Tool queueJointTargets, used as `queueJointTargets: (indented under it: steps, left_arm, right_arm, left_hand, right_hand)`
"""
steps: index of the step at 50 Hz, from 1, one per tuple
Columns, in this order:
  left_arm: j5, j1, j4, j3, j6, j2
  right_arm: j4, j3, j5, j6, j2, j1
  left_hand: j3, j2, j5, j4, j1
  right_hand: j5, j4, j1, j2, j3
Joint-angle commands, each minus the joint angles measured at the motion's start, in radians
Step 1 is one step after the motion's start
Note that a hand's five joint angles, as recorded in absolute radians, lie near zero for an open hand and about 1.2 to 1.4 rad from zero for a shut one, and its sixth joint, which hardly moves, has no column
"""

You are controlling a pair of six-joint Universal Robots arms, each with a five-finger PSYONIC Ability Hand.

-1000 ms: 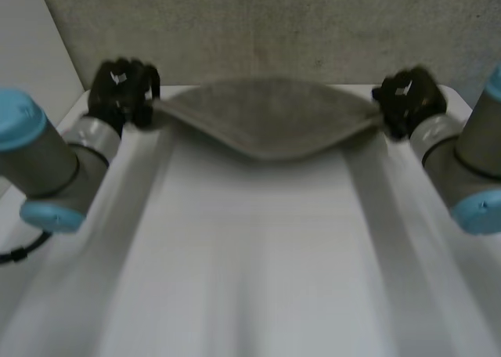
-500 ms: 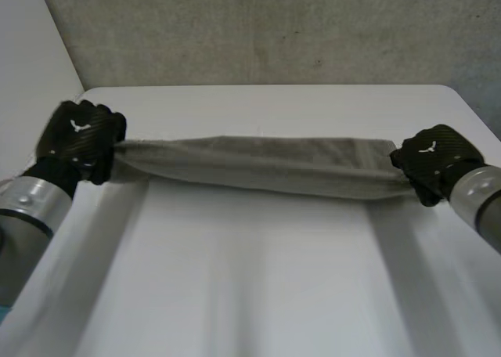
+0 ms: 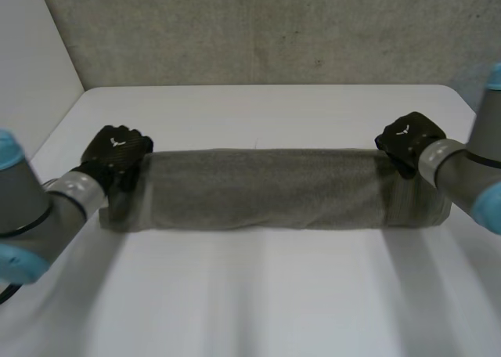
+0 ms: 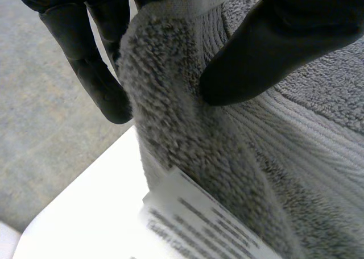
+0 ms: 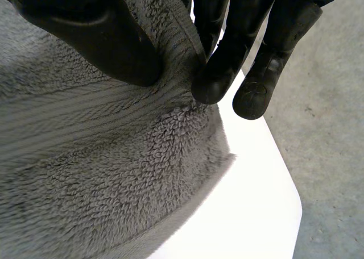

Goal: Fold the towel.

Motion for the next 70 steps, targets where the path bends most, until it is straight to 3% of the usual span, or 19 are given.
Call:
queueJointTargets:
  steps: [1,11,12,13,14,15,16,17,18,19,24,29,37,45,57,62,70]
  left_arm:
    - [-0.050,-0.044,-0.010,0.245,0.029,-0.195]
    - [-0.081,-0.092,-0.133,0.540,0.031,-0.391]
    - [-0.084,-0.092,-0.151,0.567,0.031,-0.411]
    - [-0.090,-0.093,-0.163,0.588,0.031,-0.425]
    - [-0.090,-0.093,-0.163,0.589,0.031,-0.425]
    - [-0.100,-0.093,-0.171,0.598,0.031,-0.431]
    - [-0.114,-0.093,-0.174,0.601,0.031,-0.432]
    - [-0.114,-0.093,-0.174,0.601,0.031,-0.432]
    - [-0.132,-0.093,-0.173,0.602,0.029,-0.431]
    - [-0.157,-0.093,-0.170,0.602,0.028,-0.426]
    - [-0.229,-0.093,-0.179,0.592,0.014,-0.396]
    - [-0.257,-0.090,-0.180,0.538,0.014,-0.316]
    - [-0.251,-0.072,-0.168,0.377,0.013,-0.134]
    - [-0.246,-0.073,-0.162,0.199,-0.044,0.014]
    - [-0.243,-0.089,-0.012,-0.005,-0.337,0.118]
    - [-0.243,-0.090,0.008,-0.025,-0.365,0.117]
    - [-0.242,-0.087,0.013,-0.043,-0.363,0.114]
  right_arm:
    - [0.001,-0.293,0.074,0.006,0.244,0.020]
    - [-0.024,-0.544,0.100,0.001,0.424,0.048]
    - [-0.048,-0.562,0.101,0.000,0.443,0.051]
    - [-0.048,-0.562,0.101,0.000,0.443,0.051]
    - [-0.080,-0.570,0.101,-0.002,0.453,0.055]
    - [-0.114,-0.571,0.107,0.001,0.460,0.060]
    - [-0.114,-0.571,0.108,0.001,0.460,0.060]
    - [-0.148,-0.570,0.109,0.004,0.460,0.065]
    - [-0.177,-0.567,0.117,0.011,0.457,0.066]
    - [-0.177,-0.567,0.117,0.011,0.457,0.066]
    - [-0.197,-0.545,0.144,0.066,0.435,0.066]
    - [-0.191,-0.440,0.155,0.189,0.292,0.060]
    - [-0.193,-0.008,0.138,0.251,-0.052,0.049]
    - [-0.208,0.285,0.134,0.261,-0.224,0.028]
    - [-0.323,0.447,0.019,0.264,-0.183,-0.072]
    - [-0.404,0.436,0.006,0.262,-0.068,-0.095]
    - [-0.424,0.378,0.003,0.259,0.035,-0.123]
  left_hand:
    - [-0.145,-0.115,-0.292,-0.117,-0.030]
    - [-0.145,-0.115,-0.292,-0.117,-0.030]
    - [-0.145,-0.115,-0.292,-0.117,-0.030]
    - [-0.145,-0.115,-0.292,-0.117,-0.030]
    - [-0.145,-0.115,-0.292,-0.117,-0.030]
    - [-0.357,-0.327,-0.503,-0.329,-0.241]
    - [-0.856,-0.826,-1.003,-0.828,-0.741]
    - [-0.861,-0.831,-1.008,-0.833,-0.746]
    - [-1.306,-1.276,-1.452,-1.278,-1.190]
    - [-1.359,-1.330,-1.506,-1.332,-1.244]
    - [-1.360,-1.330,-1.507,-1.332,-1.245]
    - [-1.360,-1.330,-1.507,-1.332,-1.245]
    - [-1.360,-1.330,-1.507,-1.332,-1.245]
    - [-1.360,-1.330,-1.507,-1.332,-1.245]
    - [-1.351,-1.321,-1.498,-1.323,-1.236]
    - [-1.354,-1.324,-1.501,-1.326,-1.239]
    - [-1.360,-1.330,-1.507,-1.332,-1.245]
  right_hand:
    - [0.030,0.058,0.069,0.059,0.057]
    - [0.030,0.058,0.069,0.059,0.057]
    - [-0.289,-0.260,-0.250,-0.259,-0.262]
    - [-0.292,-0.264,-0.253,-0.263,-0.265]
    - [-0.803,-0.775,-0.764,-0.774,-0.776]
    - [-1.192,-1.164,-1.153,-1.163,-1.165]
    - [-1.192,-1.164,-1.153,-1.163,-1.165]
    - [-1.192,-1.164,-1.153,-1.163,-1.165]
    - [-1.192,-1.164,-1.153,-1.163,-1.165]
    - [-1.192,-1.164,-1.153,-1.163,-1.165]
    - [-1.192,-1.164,-1.153,-1.163,-1.165]
    - [-1.192,-1.164,-1.153,-1.163,-1.165]
    - [-1.192,-1.164,-1.153,-1.163,-1.165]
    - [-1.192,-1.164,-1.153,-1.163,-1.165]
    - [-1.134,-1.106,-1.095,-1.105,-1.107]
    - [-1.037,-1.009,-0.999,-1.008,-1.010]
    - [-0.635,-0.607,-0.596,-0.606,-0.608]
